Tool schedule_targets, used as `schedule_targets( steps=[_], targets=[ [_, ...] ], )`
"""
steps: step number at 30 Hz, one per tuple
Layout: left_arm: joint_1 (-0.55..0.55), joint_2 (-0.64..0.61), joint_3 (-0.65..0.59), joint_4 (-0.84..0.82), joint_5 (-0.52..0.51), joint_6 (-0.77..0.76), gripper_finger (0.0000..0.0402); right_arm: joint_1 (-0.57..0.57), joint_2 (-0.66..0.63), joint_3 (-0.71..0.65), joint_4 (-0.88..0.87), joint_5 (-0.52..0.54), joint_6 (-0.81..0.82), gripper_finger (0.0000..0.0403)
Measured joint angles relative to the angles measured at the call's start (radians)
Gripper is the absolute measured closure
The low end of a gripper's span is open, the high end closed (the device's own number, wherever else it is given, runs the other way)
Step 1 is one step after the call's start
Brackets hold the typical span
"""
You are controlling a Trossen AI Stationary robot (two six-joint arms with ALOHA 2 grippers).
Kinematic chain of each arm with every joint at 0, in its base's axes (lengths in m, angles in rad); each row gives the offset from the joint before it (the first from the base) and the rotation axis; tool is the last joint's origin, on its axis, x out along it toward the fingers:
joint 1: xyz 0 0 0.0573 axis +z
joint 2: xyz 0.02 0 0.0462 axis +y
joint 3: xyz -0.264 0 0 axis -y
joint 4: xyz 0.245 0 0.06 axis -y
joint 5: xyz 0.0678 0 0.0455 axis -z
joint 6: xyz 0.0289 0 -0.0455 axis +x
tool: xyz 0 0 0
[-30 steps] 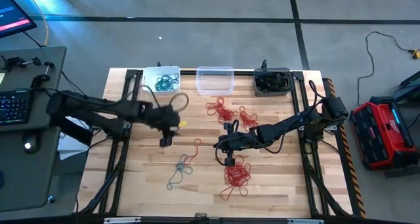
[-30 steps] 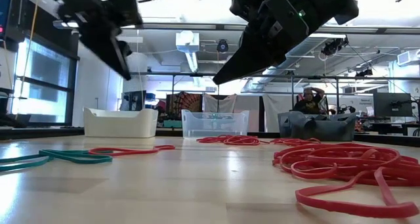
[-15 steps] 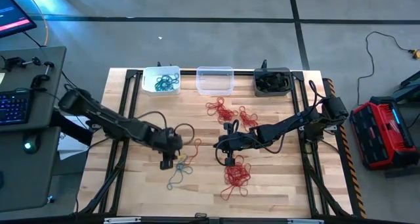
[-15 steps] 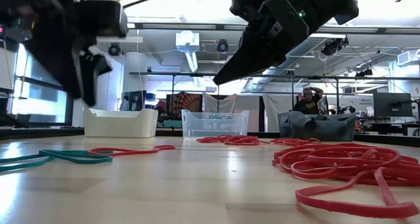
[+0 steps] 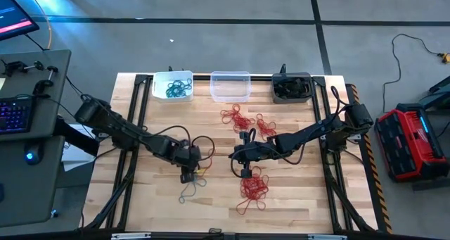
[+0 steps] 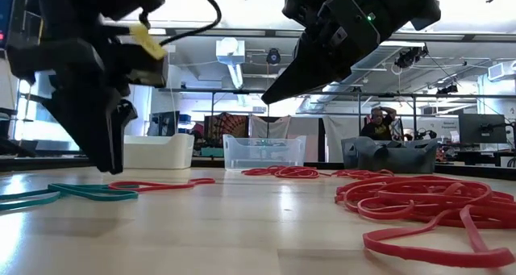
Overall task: Sort rubber bands into baskets
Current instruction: Put the blue rubber band into the white bin
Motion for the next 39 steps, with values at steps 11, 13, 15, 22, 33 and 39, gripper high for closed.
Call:
schedule_targets(
  steps=[11, 13, 15, 22, 33, 39],
  targets=[
    [0.026, 0.063, 0.003, 0.039, -0.012, 0.02, 0.0263, 0.0, 0.0, 0.0, 0.003, 0.0, 0.0, 0.0403],
    [0.024, 0.073, 0.004, 0.045, -0.016, 0.028, 0.0277, 0.0, 0.0, 0.0, 0.003, 0.0, 0.0, 0.0403],
    [0.022, 0.08, 0.004, 0.054, -0.022, 0.031, 0.029, 0.0, 0.0, 0.0, 0.003, 0.0, 0.0, 0.0403],
    [0.01, 0.083, 0.004, 0.072, -0.047, 0.057, 0.0358, 0.0, 0.0, 0.0, 0.003, 0.0, 0.0, 0.0403],
    [0.02, -0.027, 0.076, -0.204, -0.182, 0.091, 0.04, 0.0, 0.0, 0.0, 0.003, 0.0, 0.007, 0.0403],
    [0.044, -0.145, 0.124, -0.321, -0.255, 0.109, 0.0401, 0.0, 0.0, 0.0, 0.004, 0.0, 0.008, 0.0403]
  ],
)
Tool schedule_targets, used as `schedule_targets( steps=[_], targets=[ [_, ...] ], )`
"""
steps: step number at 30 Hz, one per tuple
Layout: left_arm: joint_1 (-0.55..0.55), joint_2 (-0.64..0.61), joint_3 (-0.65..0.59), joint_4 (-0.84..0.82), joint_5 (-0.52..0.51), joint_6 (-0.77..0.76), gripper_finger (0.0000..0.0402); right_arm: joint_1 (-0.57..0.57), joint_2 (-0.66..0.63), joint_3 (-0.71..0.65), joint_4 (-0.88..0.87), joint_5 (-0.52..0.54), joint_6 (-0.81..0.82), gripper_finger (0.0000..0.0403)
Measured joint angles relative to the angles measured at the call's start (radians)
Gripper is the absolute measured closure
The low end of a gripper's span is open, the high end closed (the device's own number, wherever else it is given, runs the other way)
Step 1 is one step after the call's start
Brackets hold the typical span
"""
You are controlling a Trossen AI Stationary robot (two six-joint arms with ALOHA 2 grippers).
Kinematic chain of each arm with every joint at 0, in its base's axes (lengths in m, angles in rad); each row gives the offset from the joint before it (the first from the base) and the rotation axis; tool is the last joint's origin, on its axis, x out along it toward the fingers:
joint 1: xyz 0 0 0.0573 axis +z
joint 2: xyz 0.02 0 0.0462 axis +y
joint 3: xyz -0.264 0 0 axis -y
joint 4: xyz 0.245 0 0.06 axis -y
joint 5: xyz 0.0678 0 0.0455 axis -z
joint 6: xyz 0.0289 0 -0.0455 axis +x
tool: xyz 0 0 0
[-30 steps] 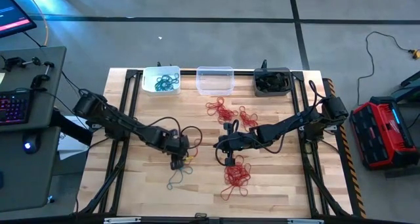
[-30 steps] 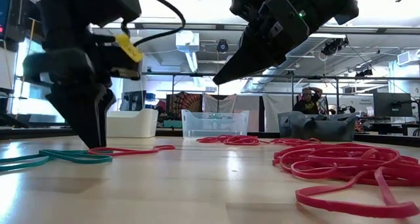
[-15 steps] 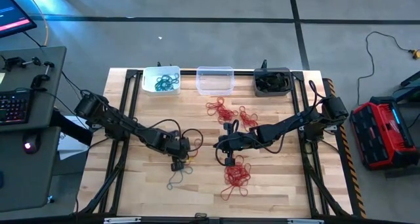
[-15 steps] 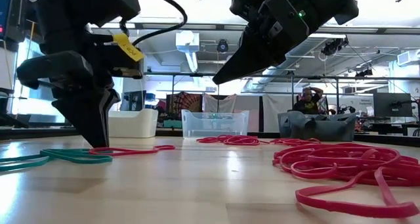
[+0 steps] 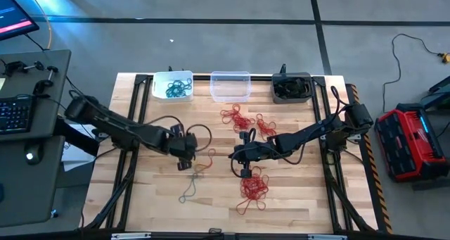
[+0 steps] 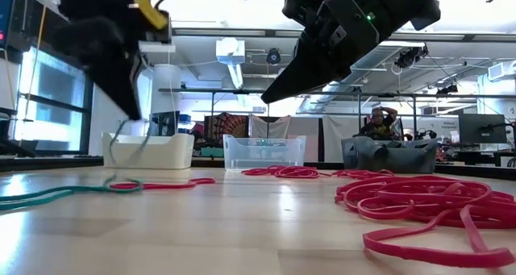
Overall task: Sort rubber bands into baskets
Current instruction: Put the blue rubber band into the white bin
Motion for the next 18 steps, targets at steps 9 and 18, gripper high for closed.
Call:
schedule_targets(
  steps=[9, 18],
  targets=[
    [0.057, -0.191, 0.016, -0.126, -0.088, 0.013, 0.0401, 0.0, 0.0, 0.0, 0.0, 0.0, 0.0, 0.0403],
    [0.17, -0.325, 0.016, -0.196, -0.17, 0.061, 0.0401, 0.0, 0.0, 0.0, 0.003, 0.0, 0.0, 0.0403]
  ],
)
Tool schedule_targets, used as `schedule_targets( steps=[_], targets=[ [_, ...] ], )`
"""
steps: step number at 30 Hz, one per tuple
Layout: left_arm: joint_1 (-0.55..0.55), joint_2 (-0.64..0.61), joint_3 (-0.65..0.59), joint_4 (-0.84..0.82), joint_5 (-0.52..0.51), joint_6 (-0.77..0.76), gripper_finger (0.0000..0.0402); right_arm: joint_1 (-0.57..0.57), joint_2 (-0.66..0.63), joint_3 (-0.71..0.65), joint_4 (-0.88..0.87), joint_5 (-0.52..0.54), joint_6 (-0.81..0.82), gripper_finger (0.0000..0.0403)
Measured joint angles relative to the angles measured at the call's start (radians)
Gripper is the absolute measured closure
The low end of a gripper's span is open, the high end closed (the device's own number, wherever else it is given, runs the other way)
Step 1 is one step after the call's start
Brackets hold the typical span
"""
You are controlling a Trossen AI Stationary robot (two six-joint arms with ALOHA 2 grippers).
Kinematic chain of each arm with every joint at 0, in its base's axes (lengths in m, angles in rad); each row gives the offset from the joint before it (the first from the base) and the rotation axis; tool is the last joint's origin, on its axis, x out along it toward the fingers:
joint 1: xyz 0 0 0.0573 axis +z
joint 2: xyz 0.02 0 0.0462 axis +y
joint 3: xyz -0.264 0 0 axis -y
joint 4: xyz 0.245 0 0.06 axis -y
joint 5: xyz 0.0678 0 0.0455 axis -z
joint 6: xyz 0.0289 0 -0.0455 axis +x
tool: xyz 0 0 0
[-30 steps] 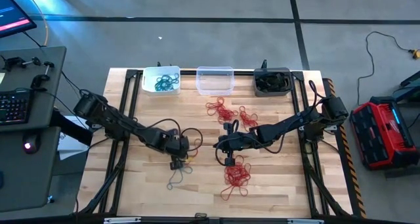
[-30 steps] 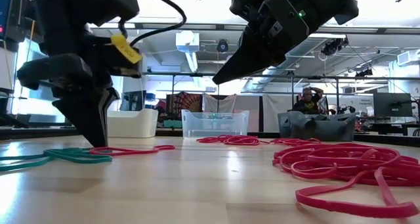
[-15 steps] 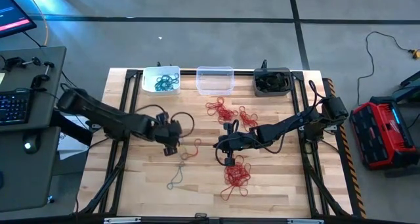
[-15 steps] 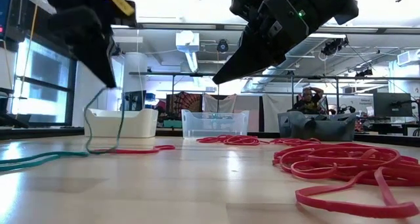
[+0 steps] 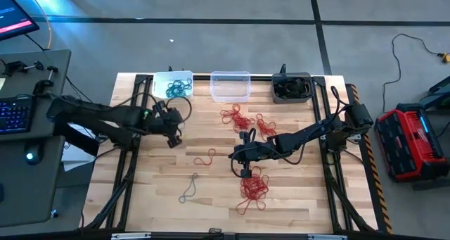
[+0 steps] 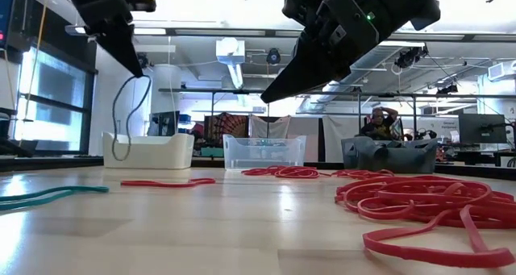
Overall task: Sort rubber bands into baskets
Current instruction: Put the blue rubber band into the white bin
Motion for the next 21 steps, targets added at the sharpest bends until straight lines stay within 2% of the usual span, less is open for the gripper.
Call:
schedule_targets(
  steps=[7, 15, 21],
  targets=[
    [0.181, -0.062, 0.0, 0.005, -0.055, 0.109, 0.0401, 0.0, 0.0, 0.0, 0.001, 0.0, 0.0, 0.0403],
    [0.464, -0.092, 0.0, 0.021, -0.059, 0.301, 0.0401, 0.0, 0.0, 0.0, 0.001, 0.0, 0.0, 0.0403],
    [0.655, -0.075, -0.001, 0.149, 0.028, 0.483, 0.0401, 0.0, 0.0, 0.0, 0.001, 0.0, 0.0, 0.0403]
  ],
)
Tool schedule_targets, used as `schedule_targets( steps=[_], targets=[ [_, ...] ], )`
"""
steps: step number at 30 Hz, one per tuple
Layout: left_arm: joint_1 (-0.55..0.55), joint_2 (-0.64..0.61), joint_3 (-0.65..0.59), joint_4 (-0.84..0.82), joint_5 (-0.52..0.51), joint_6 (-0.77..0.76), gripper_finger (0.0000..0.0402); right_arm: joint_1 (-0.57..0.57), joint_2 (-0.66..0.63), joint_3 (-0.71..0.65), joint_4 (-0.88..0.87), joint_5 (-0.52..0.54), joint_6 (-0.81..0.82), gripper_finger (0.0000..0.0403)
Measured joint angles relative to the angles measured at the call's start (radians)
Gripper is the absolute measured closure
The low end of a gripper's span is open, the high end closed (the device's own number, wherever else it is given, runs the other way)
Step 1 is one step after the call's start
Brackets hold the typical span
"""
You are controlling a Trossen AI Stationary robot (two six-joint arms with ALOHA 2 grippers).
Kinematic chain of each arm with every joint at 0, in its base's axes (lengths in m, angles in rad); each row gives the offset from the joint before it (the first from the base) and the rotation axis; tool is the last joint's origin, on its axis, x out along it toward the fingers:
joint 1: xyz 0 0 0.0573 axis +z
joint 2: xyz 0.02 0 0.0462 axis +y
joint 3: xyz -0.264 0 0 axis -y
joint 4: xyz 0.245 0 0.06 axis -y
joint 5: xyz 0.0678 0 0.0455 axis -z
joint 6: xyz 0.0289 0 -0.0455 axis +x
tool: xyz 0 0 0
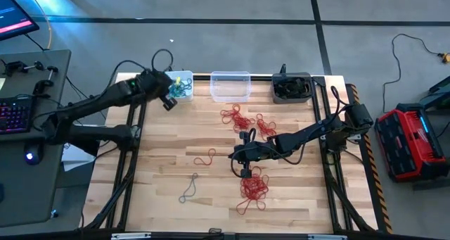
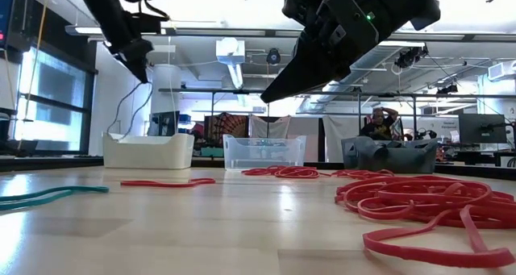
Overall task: Sort rubber bands into baskets
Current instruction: Put the blue rubber band into the white bin
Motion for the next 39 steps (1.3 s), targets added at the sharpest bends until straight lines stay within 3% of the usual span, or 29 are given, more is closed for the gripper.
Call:
schedule_targets(
  steps=[7, 20, 35, 39],
  targets=[
    [0.182, 0.074, 0.0, 0.128, 0.113, 0.14, 0.0401, 0.0, 0.0, 0.0, 0.0, 0.0, 0.0, 0.0403],
    [0.369, 0.261, 0.0, 0.261, 0.12, 0.264, 0.0401, 0.0, 0.0, 0.0, 0.0, 0.0, 0.0, 0.0403],
    [0.46, 0.234, 0.0, 0.354, 0.148, 0.299, 0.0401, -0.011, 0.0, 0.0, 0.0, 0.0, 0.004, 0.0403],
    [0.457, 0.235, -0.002, 0.33, 0.22, 0.292, 0.0401, -0.011, 0.0, 0.0, 0.0, 0.0, 0.006, 0.0403]
  ],
)
